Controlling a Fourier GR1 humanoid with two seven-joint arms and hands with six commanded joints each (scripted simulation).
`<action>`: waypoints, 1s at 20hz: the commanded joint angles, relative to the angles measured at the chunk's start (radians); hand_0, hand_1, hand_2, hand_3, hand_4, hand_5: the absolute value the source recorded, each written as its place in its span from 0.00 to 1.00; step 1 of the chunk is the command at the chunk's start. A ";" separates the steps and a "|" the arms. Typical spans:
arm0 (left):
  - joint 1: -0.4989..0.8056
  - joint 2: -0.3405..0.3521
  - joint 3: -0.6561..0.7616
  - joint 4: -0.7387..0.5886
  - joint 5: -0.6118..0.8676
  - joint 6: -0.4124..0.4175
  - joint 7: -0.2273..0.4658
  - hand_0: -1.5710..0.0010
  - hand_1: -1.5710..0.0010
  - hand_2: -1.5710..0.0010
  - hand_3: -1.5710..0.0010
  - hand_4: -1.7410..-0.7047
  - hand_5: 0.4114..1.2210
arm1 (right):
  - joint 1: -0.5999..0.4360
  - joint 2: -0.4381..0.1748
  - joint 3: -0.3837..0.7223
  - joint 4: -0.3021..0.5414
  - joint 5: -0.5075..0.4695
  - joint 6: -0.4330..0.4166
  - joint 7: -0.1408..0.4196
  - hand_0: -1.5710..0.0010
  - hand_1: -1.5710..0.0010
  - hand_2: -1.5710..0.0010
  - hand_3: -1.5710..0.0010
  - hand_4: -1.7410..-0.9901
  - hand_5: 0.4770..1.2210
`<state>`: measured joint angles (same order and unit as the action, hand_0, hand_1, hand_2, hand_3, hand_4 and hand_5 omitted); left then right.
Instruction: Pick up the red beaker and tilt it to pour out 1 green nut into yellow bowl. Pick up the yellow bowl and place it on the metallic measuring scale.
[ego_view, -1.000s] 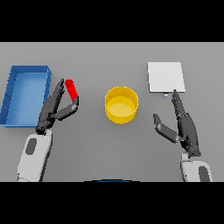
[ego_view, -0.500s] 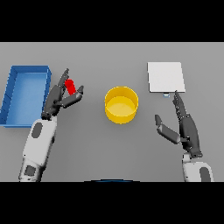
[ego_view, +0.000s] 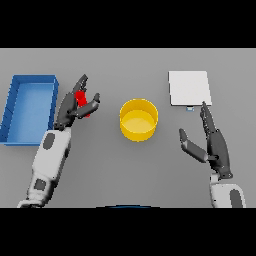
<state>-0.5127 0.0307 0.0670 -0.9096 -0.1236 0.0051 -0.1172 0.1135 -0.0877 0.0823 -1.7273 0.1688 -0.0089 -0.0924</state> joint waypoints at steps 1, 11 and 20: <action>-0.009 -0.007 0.012 0.010 0.007 0.014 0.008 0.84 0.82 0.80 0.86 0.29 0.47 | 0.002 -0.003 -0.001 0.001 -0.004 0.005 0.010 1.00 1.00 1.00 1.00 0.60 0.28; -0.041 -0.033 0.029 0.064 -0.036 0.103 -0.099 0.10 0.09 0.09 0.09 0.15 0.88 | -0.009 0.010 0.014 0.003 0.003 0.007 -0.003 1.00 1.00 1.00 1.00 0.59 0.28; -0.049 0.018 -0.070 -0.137 -0.058 0.139 -0.001 0.01 0.01 0.01 0.01 0.02 0.85 | -0.011 0.004 0.023 0.016 0.038 -0.004 -0.032 1.00 1.00 1.00 1.00 0.66 0.26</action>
<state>-0.5631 0.0491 -0.0026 -1.0476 -0.1788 0.1432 -0.1205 0.1028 -0.0838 0.1058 -1.7110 0.2071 -0.0122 -0.1242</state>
